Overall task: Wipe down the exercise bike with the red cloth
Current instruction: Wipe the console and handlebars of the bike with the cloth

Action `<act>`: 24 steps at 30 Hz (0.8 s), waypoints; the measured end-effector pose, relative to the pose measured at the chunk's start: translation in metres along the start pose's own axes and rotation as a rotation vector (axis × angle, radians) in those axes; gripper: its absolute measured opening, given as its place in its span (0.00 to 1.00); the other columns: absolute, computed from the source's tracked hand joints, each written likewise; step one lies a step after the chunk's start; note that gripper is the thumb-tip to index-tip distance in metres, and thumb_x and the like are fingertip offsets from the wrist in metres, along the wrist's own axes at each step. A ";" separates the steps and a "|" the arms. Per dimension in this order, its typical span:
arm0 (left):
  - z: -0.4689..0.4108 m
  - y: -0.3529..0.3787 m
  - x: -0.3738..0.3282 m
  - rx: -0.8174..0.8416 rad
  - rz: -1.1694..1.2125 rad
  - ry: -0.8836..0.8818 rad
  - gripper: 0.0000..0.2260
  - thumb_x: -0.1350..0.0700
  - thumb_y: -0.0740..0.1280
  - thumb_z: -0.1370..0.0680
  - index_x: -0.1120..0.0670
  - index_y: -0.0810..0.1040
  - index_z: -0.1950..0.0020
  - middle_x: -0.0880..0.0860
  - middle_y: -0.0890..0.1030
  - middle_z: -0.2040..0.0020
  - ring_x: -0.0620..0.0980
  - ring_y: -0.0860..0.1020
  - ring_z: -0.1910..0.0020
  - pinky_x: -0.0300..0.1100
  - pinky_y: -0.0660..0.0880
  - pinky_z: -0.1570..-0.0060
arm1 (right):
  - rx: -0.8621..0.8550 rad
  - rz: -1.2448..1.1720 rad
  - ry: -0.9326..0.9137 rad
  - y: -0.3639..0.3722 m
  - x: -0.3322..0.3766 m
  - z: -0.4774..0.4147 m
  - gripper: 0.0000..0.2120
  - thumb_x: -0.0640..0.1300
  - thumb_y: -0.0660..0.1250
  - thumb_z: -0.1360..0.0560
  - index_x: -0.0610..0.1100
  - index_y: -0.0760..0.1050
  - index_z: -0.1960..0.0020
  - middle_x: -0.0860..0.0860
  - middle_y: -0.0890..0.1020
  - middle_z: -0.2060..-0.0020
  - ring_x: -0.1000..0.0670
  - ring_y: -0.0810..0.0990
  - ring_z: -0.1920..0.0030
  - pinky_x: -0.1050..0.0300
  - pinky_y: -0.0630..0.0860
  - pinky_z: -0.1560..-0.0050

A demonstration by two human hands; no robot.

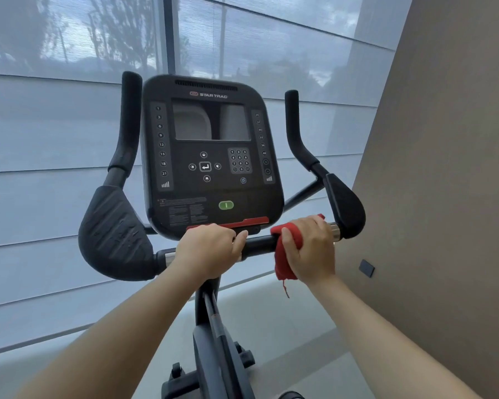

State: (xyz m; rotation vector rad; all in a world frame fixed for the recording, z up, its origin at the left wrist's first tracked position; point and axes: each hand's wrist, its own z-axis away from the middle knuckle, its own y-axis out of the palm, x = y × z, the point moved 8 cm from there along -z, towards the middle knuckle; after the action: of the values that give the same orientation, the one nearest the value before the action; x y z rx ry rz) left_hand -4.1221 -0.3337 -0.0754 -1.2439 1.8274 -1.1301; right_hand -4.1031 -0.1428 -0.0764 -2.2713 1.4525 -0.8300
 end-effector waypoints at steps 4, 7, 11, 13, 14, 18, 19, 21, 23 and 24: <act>0.004 -0.004 -0.001 0.064 0.033 0.010 0.20 0.40 0.47 0.19 0.50 0.71 0.60 0.48 0.76 0.64 0.49 0.75 0.64 0.42 0.65 0.70 | 0.004 -0.002 -0.048 -0.006 0.001 -0.007 0.22 0.56 0.54 0.24 0.42 0.79 0.61 0.47 0.81 0.65 0.47 0.77 0.60 0.55 0.72 0.55; 0.012 -0.026 0.012 -0.057 0.048 0.005 0.18 0.40 0.49 0.20 0.50 0.72 0.50 0.46 0.75 0.57 0.48 0.76 0.57 0.43 0.70 0.66 | -0.043 -0.074 0.084 -0.010 -0.001 -0.011 0.25 0.58 0.52 0.24 0.41 0.79 0.61 0.46 0.82 0.66 0.47 0.78 0.62 0.59 0.70 0.59; 0.025 -0.052 0.046 -0.120 -0.058 0.069 0.18 0.39 0.49 0.21 0.49 0.73 0.52 0.46 0.75 0.59 0.45 0.74 0.61 0.37 0.62 0.73 | -0.042 -0.262 0.009 0.000 0.046 -0.002 0.22 0.55 0.53 0.24 0.43 0.80 0.60 0.48 0.82 0.65 0.51 0.76 0.63 0.54 0.77 0.59; 0.031 -0.058 0.064 -0.108 -0.128 0.075 0.18 0.40 0.49 0.21 0.48 0.73 0.54 0.46 0.75 0.60 0.44 0.73 0.63 0.36 0.58 0.74 | 0.038 -0.279 -0.049 0.016 0.085 0.006 0.24 0.57 0.51 0.22 0.46 0.81 0.59 0.51 0.82 0.64 0.52 0.77 0.61 0.56 0.75 0.55; 0.034 -0.061 0.072 -0.115 -0.151 0.070 0.18 0.40 0.49 0.21 0.48 0.73 0.56 0.46 0.75 0.61 0.44 0.73 0.63 0.37 0.58 0.75 | 0.063 -0.240 -0.071 0.024 0.103 0.010 0.26 0.59 0.48 0.22 0.49 0.82 0.59 0.53 0.82 0.64 0.53 0.76 0.60 0.58 0.73 0.53; 0.041 -0.066 0.095 -0.172 -0.091 0.071 0.20 0.42 0.47 0.21 0.50 0.71 0.65 0.47 0.75 0.66 0.48 0.73 0.65 0.41 0.62 0.70 | -0.016 -0.080 -0.172 0.029 0.130 0.014 0.26 0.59 0.49 0.22 0.47 0.78 0.65 0.52 0.80 0.68 0.52 0.75 0.65 0.57 0.73 0.59; 0.041 -0.064 0.098 -0.161 -0.039 0.079 0.23 0.43 0.46 0.21 0.52 0.72 0.66 0.48 0.76 0.66 0.49 0.73 0.64 0.43 0.65 0.65 | -0.030 -0.060 -0.204 0.027 0.126 0.012 0.24 0.58 0.51 0.22 0.46 0.77 0.66 0.52 0.79 0.70 0.51 0.75 0.67 0.58 0.73 0.62; 0.039 -0.060 0.099 -0.134 0.041 0.093 0.28 0.43 0.42 0.23 0.54 0.78 0.63 0.50 0.79 0.65 0.50 0.74 0.62 0.45 0.68 0.54 | -0.048 -0.030 -0.187 0.023 0.110 0.007 0.22 0.55 0.53 0.24 0.45 0.77 0.67 0.50 0.79 0.71 0.48 0.76 0.69 0.56 0.75 0.66; 0.039 -0.058 0.099 -0.153 0.061 0.099 0.29 0.43 0.42 0.23 0.53 0.79 0.63 0.49 0.80 0.65 0.50 0.74 0.61 0.44 0.67 0.52 | -0.074 -0.011 -0.096 0.019 0.097 0.006 0.23 0.54 0.53 0.24 0.43 0.76 0.68 0.49 0.78 0.72 0.47 0.75 0.69 0.53 0.75 0.66; 0.039 -0.057 0.100 -0.164 0.061 0.096 0.29 0.43 0.43 0.22 0.53 0.79 0.64 0.49 0.80 0.67 0.51 0.73 0.62 0.44 0.66 0.53 | -0.081 -0.010 -0.069 0.020 0.097 0.006 0.23 0.54 0.52 0.24 0.44 0.77 0.68 0.49 0.78 0.72 0.47 0.75 0.69 0.51 0.75 0.65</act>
State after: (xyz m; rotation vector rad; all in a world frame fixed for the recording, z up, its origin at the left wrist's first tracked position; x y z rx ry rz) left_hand -4.1011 -0.4490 -0.0445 -1.2340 2.0506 -1.0396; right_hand -4.0831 -0.2389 -0.0635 -2.3436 1.4697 -0.7001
